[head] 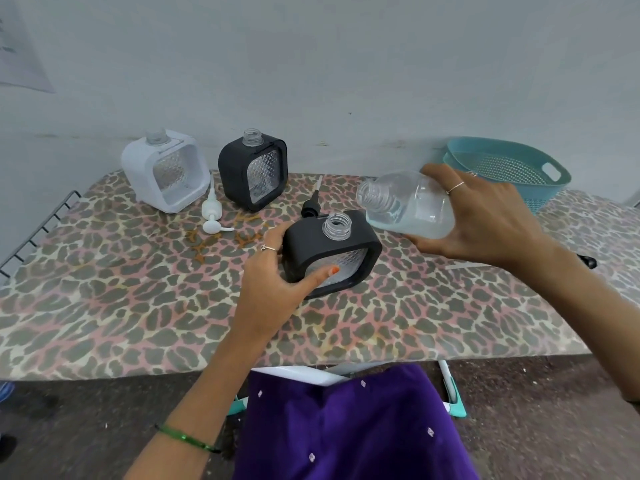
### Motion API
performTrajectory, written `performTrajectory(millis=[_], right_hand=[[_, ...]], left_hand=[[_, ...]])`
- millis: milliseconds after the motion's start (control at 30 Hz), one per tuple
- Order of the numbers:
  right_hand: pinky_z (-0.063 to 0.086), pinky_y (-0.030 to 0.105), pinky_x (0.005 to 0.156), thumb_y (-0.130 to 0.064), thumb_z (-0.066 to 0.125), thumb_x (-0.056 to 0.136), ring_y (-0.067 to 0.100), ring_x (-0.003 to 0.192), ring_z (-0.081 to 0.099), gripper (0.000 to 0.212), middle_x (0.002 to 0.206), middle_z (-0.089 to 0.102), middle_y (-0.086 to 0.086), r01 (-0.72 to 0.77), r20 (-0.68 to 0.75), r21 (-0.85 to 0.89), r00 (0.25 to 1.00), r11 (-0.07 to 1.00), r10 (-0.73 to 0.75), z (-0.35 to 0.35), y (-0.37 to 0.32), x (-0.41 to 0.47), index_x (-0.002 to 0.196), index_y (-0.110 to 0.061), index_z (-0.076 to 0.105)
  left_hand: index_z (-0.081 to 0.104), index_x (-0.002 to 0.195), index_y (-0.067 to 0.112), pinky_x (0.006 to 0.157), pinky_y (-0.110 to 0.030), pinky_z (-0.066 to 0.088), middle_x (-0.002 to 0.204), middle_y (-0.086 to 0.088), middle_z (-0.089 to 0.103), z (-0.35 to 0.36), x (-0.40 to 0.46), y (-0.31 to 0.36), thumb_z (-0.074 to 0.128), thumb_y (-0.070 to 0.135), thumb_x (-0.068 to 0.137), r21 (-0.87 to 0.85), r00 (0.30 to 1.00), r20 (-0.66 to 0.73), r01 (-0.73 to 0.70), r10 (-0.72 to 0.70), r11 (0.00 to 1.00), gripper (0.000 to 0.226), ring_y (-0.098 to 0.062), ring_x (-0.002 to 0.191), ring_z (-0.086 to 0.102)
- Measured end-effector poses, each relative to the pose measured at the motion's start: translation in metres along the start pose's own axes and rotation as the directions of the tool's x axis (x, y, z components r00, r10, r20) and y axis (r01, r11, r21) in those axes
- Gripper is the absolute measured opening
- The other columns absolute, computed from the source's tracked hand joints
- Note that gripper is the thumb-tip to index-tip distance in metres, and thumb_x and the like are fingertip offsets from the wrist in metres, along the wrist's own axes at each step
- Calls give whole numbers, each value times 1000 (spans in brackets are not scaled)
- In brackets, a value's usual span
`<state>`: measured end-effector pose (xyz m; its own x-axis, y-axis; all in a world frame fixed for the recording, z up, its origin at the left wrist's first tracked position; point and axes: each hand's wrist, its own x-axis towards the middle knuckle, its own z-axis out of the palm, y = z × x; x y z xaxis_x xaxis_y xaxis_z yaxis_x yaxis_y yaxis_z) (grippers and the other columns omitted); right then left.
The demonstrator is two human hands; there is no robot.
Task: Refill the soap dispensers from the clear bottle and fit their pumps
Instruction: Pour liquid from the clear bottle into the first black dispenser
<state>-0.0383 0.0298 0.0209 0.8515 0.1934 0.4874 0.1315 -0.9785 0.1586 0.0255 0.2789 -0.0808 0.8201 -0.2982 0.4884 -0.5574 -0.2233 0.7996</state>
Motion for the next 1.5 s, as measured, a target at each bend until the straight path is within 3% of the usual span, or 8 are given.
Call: performTrajectory(millis=[100, 200, 600, 933, 1033, 1133, 1500], right_hand=[[38, 31, 54, -44, 83, 56, 38, 67, 65, 81, 90, 68, 17, 16, 4, -15, 1000, 1000, -16, -1, 2, 1, 121, -6, 52], [34, 30, 55, -46, 80, 56, 38, 69, 65, 81, 91, 68, 17, 24, 9, -30, 1000, 999, -24, -2, 3, 1, 121, -7, 51], [46, 36, 54, -54, 72, 60, 39, 71, 66, 80, 93, 68, 17, 66, 34, -47, 997, 997, -64, -10, 2, 5, 122, -9, 48], [47, 35, 53, -53, 73, 59, 37, 69, 67, 80, 92, 69, 16, 103, 39, -75, 994, 992, -101, -14, 1, 7, 121, -9, 48], [49, 37, 53, -51, 78, 58, 38, 70, 67, 82, 92, 69, 17, 112, 53, -92, 993, 989, -108, -15, 1, 7, 121, -9, 49], [50, 37, 52, -55, 71, 59, 38, 68, 67, 79, 92, 69, 17, 126, 43, -92, 991, 988, -123, -16, 1, 9, 120, -9, 48], [44, 33, 52, -56, 74, 60, 37, 70, 67, 80, 95, 69, 13, 124, 87, -122, 990, 985, -114, -17, 0, 12, 122, -11, 48]], left_hand=[[52, 124, 14, 80, -7, 44, 107, 5, 64, 0, 0, -1, 72, 52, 69, 24, 1000, -8, -11, 12, 1000, 70, -1, 95, 59], [52, 125, 11, 80, -6, 44, 106, 7, 62, 0, 0, -1, 77, 49, 69, 38, 1000, -7, -18, 18, 999, 72, 6, 95, 58], [51, 123, 15, 77, -4, 43, 103, 13, 60, 1, 1, 0, 80, 45, 69, 23, 1000, -25, -6, 6, 1000, 68, 13, 94, 55], [52, 124, 12, 79, -4, 42, 106, 7, 63, 1, 1, -3, 77, 43, 70, 34, 1000, -26, -8, 9, 999, 67, 12, 94, 55], [52, 123, 14, 77, -3, 42, 103, 12, 61, 1, 1, -2, 78, 43, 69, 33, 1000, -29, -3, 4, 999, 67, 14, 92, 55], [51, 121, 17, 75, -3, 42, 100, 15, 59, 1, 1, -1, 76, 44, 69, 28, 1000, -26, -1, 2, 1000, 64, 14, 91, 55], [52, 123, 8, 76, -1, 41, 102, 22, 56, 0, 2, 2, 75, 43, 69, 14, 1000, -18, -4, 4, 1000, 68, 19, 93, 54]])
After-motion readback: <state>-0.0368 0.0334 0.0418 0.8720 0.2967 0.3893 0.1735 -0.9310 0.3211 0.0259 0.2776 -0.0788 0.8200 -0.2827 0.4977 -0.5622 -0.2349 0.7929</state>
